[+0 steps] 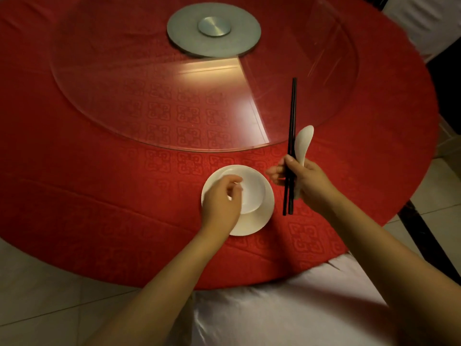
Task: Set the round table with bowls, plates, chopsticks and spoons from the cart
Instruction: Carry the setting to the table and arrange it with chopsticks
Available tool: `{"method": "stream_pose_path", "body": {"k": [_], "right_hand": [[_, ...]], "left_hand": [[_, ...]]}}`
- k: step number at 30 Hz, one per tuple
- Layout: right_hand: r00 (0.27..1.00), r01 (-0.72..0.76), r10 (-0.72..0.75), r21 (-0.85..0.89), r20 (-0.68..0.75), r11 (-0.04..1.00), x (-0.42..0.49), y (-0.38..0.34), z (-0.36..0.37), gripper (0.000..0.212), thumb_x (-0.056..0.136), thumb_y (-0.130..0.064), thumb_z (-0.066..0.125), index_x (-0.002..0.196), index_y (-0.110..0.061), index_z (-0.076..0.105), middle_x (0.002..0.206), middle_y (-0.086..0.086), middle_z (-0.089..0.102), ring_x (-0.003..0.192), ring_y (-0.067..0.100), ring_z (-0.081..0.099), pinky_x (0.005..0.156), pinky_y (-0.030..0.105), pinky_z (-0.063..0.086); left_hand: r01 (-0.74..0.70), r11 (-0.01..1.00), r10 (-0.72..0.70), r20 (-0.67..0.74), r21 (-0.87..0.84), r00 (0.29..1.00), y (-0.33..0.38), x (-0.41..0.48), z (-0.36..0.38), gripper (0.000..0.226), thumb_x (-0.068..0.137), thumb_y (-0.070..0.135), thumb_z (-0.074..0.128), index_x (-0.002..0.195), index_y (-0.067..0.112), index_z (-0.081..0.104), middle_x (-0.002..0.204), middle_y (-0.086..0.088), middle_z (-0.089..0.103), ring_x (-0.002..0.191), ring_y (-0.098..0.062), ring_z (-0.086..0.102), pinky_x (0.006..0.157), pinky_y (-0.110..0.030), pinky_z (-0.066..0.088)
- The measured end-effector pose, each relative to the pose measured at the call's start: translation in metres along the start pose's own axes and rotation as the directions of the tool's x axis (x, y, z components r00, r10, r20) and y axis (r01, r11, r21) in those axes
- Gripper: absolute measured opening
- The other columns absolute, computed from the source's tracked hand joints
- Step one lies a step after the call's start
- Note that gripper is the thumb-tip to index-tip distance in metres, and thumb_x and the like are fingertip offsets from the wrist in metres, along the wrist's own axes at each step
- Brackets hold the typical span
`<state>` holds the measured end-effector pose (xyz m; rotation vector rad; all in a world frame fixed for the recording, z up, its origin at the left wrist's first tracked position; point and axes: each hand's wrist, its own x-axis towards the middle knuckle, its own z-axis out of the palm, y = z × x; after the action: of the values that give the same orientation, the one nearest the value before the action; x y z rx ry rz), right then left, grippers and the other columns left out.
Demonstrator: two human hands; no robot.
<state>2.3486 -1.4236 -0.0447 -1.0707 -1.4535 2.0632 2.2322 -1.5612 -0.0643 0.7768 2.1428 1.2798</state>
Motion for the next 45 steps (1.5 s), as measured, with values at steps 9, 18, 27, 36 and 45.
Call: {"method": "stream_pose_path", "body": {"k": [9, 18, 27, 36, 45], "right_hand": [[0.992, -0.008, 0.022, -0.11, 0.126, 0.994, -0.002, -0.009, 0.016, 0.028, 0.1, -0.028, 0.037, 0.081, -0.019, 0.056, 0.112, 0.0, 0.07, 0.099, 0.008, 0.06, 0.094, 0.029, 0.044], [0.996, 0.009, -0.042, -0.384, -0.079, 0.923, 0.005, 0.0, -0.002, 0.03, 0.099, -0.028, 0.041, 0.108, -0.008, 0.062, 0.058, -0.006, 0.035, 0.05, 0.008, 0.037, 0.049, 0.018, 0.038], [0.987, -0.069, -0.016, -0.515, -0.159, 0.854, 0.026, 0.045, -0.024, 0.022, 0.089, -0.013, 0.061, 0.068, -0.017, 0.054, 0.056, -0.002, 0.043, 0.047, 0.011, 0.038, 0.046, 0.023, 0.033], [0.987, 0.064, -0.145, -0.666, -0.067, 0.744, 0.046, 0.076, -0.02, 0.013, 0.086, -0.014, 0.064, 0.083, -0.002, 0.064, 0.066, -0.004, 0.051, 0.059, 0.007, 0.044, 0.051, 0.012, 0.035], [0.981, 0.069, -0.171, -0.648, -0.095, 0.758, 0.044, 0.086, -0.018, 0.01, 0.085, -0.017, 0.065, 0.081, -0.009, 0.064, 0.086, 0.016, 0.064, 0.081, 0.019, 0.053, 0.069, 0.027, 0.04]], "left_hand": [[0.285, 0.896, -0.099, 0.472, -0.341, 0.876, 0.033, -0.018, 0.033, 0.02, 0.097, 0.016, 0.046, 0.094, 0.005, 0.063, 0.072, -0.006, 0.064, 0.057, -0.014, 0.065, 0.058, -0.028, 0.059], [0.423, 0.805, -0.182, 0.505, -0.417, 0.844, 0.017, -0.03, 0.047, 0.016, 0.095, 0.01, 0.049, 0.086, 0.008, 0.062, 0.064, -0.005, 0.056, 0.045, -0.004, 0.054, 0.043, -0.016, 0.047], [0.736, 0.526, -0.418, 0.625, -0.426, 0.66, -0.008, -0.049, 0.082, 0.019, 0.096, 0.01, 0.047, 0.084, 0.008, 0.062, 0.068, -0.008, 0.058, 0.043, -0.006, 0.057, 0.046, -0.015, 0.05], [0.764, 0.478, -0.523, 0.558, -0.434, 0.645, -0.029, -0.044, 0.093, 0.015, 0.097, 0.011, 0.046, 0.103, 0.003, 0.056, 0.072, -0.009, 0.06, 0.041, -0.003, 0.057, 0.048, -0.014, 0.052], [0.824, 0.232, -0.593, 0.596, -0.517, 0.541, -0.028, -0.045, 0.095, 0.02, 0.095, 0.007, 0.048, 0.113, -0.002, 0.048, 0.084, -0.017, 0.06, 0.073, -0.022, 0.062, 0.052, -0.024, 0.057]]}}
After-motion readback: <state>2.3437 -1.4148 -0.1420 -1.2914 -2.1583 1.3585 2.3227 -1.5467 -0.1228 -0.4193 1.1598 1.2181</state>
